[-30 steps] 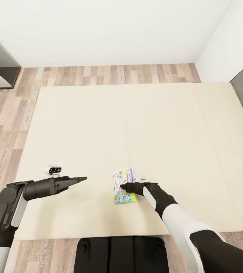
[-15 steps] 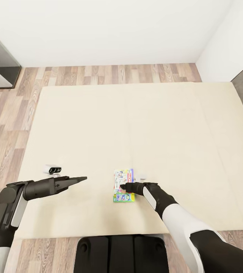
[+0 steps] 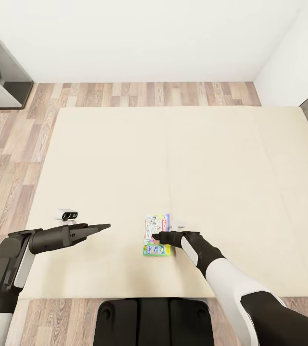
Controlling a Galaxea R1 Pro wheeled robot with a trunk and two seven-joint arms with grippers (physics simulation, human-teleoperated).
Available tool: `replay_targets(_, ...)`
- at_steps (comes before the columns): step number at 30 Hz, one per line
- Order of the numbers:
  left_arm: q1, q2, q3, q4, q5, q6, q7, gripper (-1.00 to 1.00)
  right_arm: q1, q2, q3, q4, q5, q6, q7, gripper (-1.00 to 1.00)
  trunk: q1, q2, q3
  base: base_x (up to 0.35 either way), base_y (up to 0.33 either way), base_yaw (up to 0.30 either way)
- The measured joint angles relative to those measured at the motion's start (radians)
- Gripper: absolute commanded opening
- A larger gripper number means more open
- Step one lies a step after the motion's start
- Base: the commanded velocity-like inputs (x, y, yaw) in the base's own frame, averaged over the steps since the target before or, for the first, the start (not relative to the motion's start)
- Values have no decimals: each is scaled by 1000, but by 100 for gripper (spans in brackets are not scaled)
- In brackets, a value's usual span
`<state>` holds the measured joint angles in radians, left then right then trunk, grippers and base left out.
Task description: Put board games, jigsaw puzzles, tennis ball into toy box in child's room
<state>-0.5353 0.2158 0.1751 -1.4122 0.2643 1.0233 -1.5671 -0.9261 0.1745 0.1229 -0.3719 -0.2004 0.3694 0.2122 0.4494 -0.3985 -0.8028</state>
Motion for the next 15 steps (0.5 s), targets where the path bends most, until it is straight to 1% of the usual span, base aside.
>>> replay_targets(15, 0, 0, 0, 0, 0, 0, 0, 100, 0, 0, 0, 0, 0, -2, 0, 100, 0, 0, 0, 0, 10, 1)
